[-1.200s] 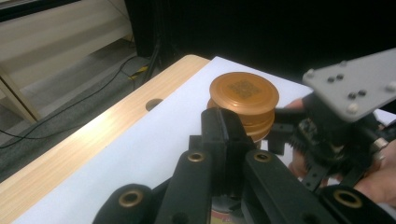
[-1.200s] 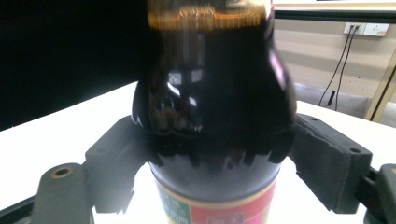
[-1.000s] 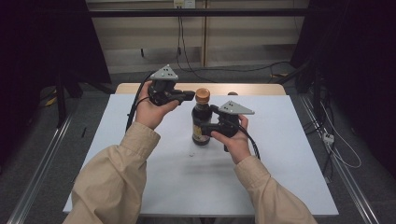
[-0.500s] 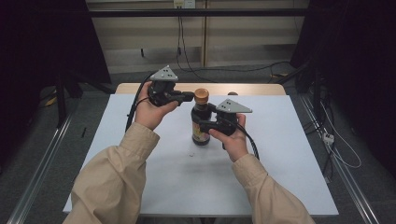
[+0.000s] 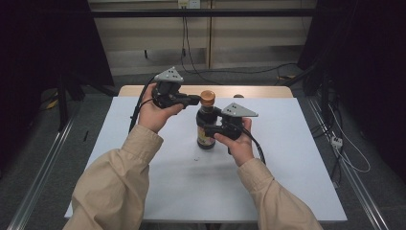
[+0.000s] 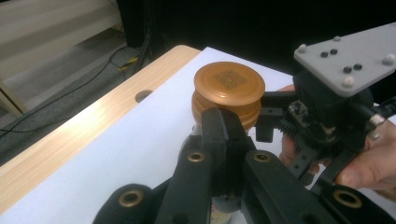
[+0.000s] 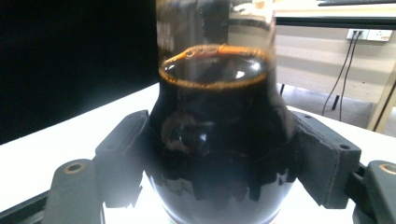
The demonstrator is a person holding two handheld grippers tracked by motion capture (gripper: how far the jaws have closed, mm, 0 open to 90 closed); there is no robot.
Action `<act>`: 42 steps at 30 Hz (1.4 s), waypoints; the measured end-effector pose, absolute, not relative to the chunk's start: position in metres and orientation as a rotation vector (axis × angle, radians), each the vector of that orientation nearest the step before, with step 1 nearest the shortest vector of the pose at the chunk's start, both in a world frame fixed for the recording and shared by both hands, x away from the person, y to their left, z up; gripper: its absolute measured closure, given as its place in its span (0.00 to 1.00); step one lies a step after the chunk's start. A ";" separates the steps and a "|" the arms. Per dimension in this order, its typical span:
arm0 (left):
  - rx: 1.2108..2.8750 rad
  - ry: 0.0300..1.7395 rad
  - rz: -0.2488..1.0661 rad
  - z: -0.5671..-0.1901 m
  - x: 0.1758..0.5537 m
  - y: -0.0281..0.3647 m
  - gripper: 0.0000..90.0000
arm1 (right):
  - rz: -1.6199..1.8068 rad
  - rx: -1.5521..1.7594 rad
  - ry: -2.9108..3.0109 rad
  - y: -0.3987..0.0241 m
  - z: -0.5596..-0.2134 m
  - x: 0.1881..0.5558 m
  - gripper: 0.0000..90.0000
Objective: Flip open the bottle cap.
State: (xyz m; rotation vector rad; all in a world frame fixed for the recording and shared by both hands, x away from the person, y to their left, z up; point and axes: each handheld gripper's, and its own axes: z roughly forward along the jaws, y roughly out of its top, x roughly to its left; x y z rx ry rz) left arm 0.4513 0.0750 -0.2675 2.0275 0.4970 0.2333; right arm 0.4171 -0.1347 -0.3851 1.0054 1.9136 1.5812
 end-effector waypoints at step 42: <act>2.003 0.531 0.243 -0.259 0.448 0.095 1.00 | 1.488 0.961 1.970 -0.129 -0.403 0.419 0.33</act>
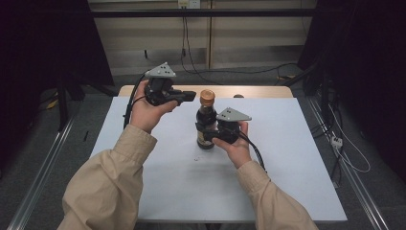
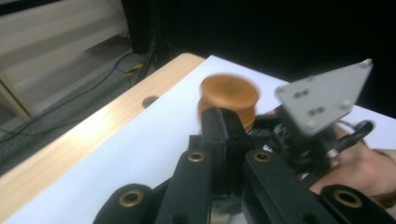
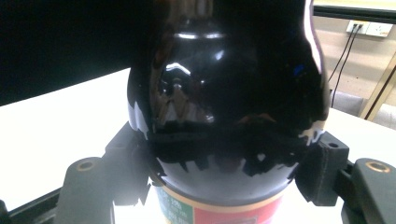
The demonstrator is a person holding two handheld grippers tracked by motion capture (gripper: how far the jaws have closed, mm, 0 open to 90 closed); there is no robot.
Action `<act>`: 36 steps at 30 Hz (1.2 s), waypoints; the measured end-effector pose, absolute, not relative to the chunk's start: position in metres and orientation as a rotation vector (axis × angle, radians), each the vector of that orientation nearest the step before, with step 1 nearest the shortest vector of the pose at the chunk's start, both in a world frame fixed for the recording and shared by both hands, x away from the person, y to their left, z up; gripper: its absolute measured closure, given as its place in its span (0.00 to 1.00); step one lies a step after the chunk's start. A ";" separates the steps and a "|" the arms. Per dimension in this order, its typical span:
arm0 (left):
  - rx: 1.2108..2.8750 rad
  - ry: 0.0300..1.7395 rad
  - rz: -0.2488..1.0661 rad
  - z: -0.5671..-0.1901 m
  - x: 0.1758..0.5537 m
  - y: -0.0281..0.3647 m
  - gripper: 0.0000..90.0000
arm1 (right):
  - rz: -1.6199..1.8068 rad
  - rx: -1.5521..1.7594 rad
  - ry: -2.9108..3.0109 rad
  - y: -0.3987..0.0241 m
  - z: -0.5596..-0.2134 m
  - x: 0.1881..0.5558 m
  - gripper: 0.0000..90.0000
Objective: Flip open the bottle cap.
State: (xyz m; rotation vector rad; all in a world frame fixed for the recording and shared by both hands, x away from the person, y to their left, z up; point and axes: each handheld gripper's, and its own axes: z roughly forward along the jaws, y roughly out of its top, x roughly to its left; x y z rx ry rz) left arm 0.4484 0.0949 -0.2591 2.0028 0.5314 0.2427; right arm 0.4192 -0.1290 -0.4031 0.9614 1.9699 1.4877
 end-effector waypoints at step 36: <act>2.060 0.516 0.214 -0.264 0.455 0.072 1.00 | 1.520 0.972 1.958 -0.132 -0.405 0.420 0.33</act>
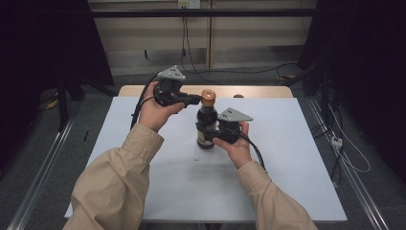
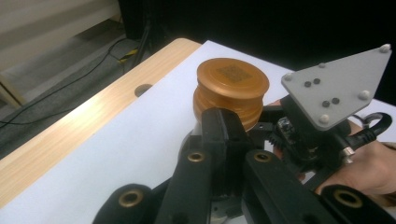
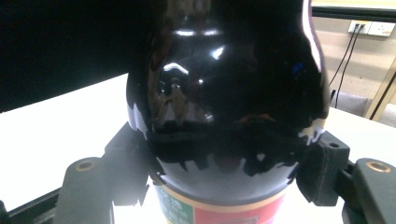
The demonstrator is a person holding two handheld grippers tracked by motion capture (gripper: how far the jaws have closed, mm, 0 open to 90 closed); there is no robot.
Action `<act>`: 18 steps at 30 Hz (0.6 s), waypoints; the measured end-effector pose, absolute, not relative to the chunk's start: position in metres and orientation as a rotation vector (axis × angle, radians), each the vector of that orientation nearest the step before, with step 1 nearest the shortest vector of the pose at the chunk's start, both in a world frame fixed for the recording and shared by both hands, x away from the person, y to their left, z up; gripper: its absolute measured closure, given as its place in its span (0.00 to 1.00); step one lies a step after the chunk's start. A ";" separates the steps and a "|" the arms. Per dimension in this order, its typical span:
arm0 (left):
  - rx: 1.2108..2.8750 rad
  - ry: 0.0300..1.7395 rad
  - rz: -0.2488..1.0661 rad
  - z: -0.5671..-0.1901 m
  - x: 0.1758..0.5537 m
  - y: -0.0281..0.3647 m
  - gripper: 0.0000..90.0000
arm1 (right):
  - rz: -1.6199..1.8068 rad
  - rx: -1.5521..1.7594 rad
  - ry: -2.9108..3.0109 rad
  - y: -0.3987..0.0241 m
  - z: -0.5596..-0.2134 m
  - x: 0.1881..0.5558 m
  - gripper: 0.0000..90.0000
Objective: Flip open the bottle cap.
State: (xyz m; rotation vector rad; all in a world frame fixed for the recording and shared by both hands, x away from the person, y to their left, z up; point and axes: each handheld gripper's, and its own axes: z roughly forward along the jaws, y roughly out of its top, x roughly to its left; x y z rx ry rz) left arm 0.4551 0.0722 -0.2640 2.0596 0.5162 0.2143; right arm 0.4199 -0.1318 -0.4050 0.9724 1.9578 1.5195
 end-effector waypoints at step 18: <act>2.041 0.497 0.216 -0.257 0.455 0.070 1.00 | 1.516 0.974 1.965 -0.133 -0.404 0.420 0.33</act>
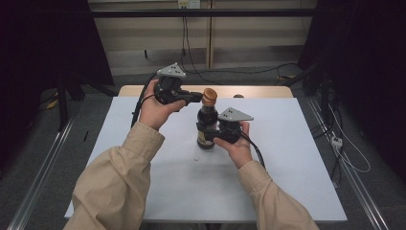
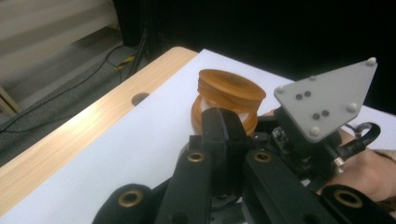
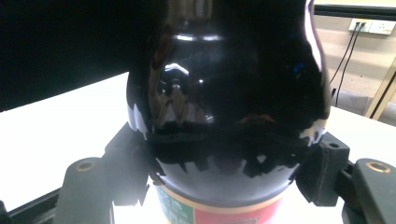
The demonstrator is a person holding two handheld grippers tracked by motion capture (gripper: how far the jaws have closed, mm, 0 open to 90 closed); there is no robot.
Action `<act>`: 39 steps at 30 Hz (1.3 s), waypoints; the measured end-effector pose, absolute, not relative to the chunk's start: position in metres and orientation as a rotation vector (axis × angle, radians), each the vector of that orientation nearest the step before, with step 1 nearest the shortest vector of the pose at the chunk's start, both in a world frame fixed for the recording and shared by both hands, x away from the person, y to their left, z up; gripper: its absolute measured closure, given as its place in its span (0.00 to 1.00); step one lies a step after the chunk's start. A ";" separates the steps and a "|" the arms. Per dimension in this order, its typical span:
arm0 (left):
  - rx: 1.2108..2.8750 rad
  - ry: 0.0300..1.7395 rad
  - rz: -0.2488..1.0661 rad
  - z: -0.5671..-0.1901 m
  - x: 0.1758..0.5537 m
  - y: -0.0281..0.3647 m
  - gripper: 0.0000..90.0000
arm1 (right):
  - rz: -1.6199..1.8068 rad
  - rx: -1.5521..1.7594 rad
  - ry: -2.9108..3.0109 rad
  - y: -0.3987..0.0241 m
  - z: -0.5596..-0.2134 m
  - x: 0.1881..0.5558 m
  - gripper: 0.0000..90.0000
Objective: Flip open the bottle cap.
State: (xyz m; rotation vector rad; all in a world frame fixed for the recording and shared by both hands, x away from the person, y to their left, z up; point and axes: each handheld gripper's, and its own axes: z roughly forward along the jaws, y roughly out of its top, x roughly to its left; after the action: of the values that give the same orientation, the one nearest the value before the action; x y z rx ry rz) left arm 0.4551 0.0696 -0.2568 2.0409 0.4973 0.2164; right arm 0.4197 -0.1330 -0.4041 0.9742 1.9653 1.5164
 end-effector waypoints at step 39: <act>2.033 0.501 0.236 -0.246 0.455 0.061 1.00 | 1.496 0.950 1.969 -0.130 -0.404 0.420 0.33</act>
State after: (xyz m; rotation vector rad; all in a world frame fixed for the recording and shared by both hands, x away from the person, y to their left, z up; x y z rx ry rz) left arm 0.4545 0.0607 -0.2463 2.0329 0.5008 0.2358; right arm 0.4195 -0.1300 -0.4039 0.9502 1.9691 1.4964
